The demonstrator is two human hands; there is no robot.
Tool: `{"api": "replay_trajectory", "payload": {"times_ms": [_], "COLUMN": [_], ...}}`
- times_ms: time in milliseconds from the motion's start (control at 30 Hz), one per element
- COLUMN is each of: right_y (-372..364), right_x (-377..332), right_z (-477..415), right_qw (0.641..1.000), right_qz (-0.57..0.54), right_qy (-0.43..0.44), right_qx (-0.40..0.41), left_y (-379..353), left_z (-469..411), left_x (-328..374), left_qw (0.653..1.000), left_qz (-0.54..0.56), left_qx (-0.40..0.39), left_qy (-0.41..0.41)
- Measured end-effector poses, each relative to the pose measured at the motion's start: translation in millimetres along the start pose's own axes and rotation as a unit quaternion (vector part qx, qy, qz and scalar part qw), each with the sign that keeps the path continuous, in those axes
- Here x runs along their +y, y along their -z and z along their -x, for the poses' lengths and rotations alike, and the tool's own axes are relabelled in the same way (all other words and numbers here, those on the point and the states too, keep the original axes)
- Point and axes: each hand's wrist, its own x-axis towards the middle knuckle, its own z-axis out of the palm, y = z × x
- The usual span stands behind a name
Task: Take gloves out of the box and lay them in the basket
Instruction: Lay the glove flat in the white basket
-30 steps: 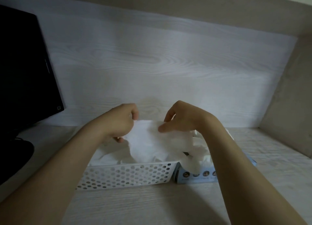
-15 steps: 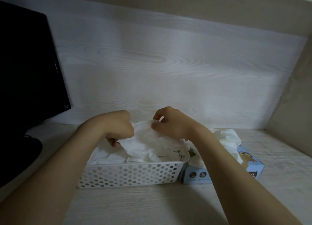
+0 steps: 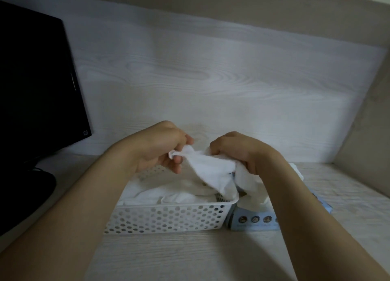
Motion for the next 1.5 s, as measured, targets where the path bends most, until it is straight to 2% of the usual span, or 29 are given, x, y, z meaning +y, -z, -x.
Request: {"api": "replay_trajectory", "payload": {"times_ms": [100,233,467,600,667,767,833,867,933,1000,1067,1167,1267,1433,1500], "right_y": [-15.3,-41.7,-58.9,-58.5,-58.2,-56.2,-58.6,-59.4,-58.1,-53.4,-49.9,-51.9,-56.6,-53.8,-57.5], "right_x": [-6.1,-5.9,8.0,3.2,-1.0,-6.4,-6.8,-6.4,-6.2,-6.4,-6.3,-3.8,-1.1,-15.5,-20.4], "right_z": [2.4,-5.6,-26.6,-20.9,-15.9,-4.2,-0.6,-0.9,-3.1,-3.5,-3.0,-2.8,-2.9,7.7,12.4], "right_qw": [0.989,0.956,0.934,0.884,0.886,0.917,0.912,0.91,0.914,0.924,0.925,0.902,0.886,0.905,0.9], "right_qz": [0.125,0.255,0.288,0.381,0.374,0.348,0.37,0.375,0.366,0.339,0.332,0.385,0.426,0.358,0.352], "right_qy": [0.074,0.139,0.168,0.219,0.243,0.192,0.17,0.168,0.17,0.174,0.186,0.194,0.181,0.221,0.231], "right_qx": [0.005,0.037,0.127,0.16,0.122,-0.013,-0.058,-0.058,-0.045,-0.033,-0.021,-0.003,-0.032,-0.062,-0.112], "left_y": [15.8,35.2,42.8,43.0,40.1,30.8,21.3,16.4,8.1,4.0,4.6,8.6,8.7,11.1,11.8], "left_z": [-5.9,-13.9,-16.6,-23.8,-26.0,-22.5,-17.2,-14.9,-8.9,-3.3,1.6,3.8,4.4,5.7,4.8], "left_x": [-12.8,-33.9,-49.1,-56.4,-60.2,-58.6,-52.2,-48.1,-39.4,-33.6,-31.0,-30.9,-30.4,-33.4,-33.7], "left_qw": [0.986,0.928,0.869,0.781,0.747,0.723,0.726,0.742,0.774,0.788,0.784,0.782,0.772,0.752,0.75], "left_qz": [-0.149,-0.336,-0.44,-0.597,-0.64,-0.666,-0.669,-0.656,-0.617,-0.59,-0.586,-0.583,-0.596,-0.625,-0.628], "left_qx": [-0.003,-0.029,-0.074,-0.054,-0.064,-0.05,-0.029,-0.031,-0.074,-0.117,-0.132,-0.139,-0.14,-0.13,-0.134], "left_qy": [0.069,0.16,0.211,0.177,0.17,0.178,0.154,0.138,0.12,0.133,0.156,0.172,0.173,0.161,0.157]}}
